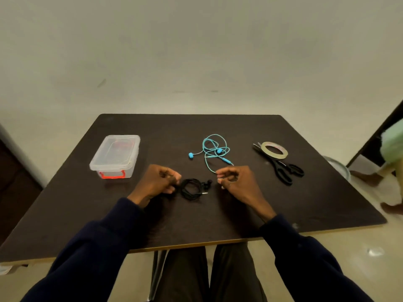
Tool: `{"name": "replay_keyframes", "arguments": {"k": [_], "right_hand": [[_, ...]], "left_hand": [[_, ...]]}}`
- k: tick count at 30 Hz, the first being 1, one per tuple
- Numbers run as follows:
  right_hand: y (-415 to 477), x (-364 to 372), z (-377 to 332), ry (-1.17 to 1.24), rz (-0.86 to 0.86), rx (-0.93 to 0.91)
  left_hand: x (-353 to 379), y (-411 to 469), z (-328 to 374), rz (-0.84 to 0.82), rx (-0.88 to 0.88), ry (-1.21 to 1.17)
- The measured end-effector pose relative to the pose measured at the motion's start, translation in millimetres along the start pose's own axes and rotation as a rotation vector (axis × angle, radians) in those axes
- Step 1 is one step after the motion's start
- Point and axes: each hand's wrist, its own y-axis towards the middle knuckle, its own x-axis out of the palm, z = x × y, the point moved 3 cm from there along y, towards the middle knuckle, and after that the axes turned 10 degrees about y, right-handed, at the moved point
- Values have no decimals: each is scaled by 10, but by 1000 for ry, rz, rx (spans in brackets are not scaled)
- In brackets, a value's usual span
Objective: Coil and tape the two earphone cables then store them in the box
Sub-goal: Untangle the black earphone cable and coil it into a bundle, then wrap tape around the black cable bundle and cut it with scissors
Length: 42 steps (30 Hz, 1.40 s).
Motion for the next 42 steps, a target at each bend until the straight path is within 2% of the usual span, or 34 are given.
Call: {"name": "replay_keyframes", "arguments": {"k": [5, 10, 15, 18, 25, 29, 33, 36, 39, 42], "right_hand": [[130, -536, 111, -104, 203, -36], [418, -1168, 195, -433, 477, -183], [777, -1453, 530, -719, 378, 27], [873, -1460, 633, -738, 364, 80], [862, -1462, 571, -592, 410, 10], [677, -1314, 248, -280, 403, -134], [409, -946, -155, 86, 150, -159], [219, -677, -345, 294, -23, -168], [102, -474, -414, 439, -133, -134], [60, -339, -437, 515, -195, -115]], "left_hand": [[5, 29, 134, 30, 94, -97], [112, 108, 271, 52, 139, -194], [211, 131, 371, 19, 159, -209], [231, 138, 404, 12, 165, -205], [189, 166, 433, 17, 214, -223], [211, 159, 506, 53, 331, -236], [229, 98, 627, 124, 514, -197], [233, 52, 706, 173, 588, -162], [183, 20, 722, 221, 621, -114], [135, -21, 665, 179, 642, -133]]}}
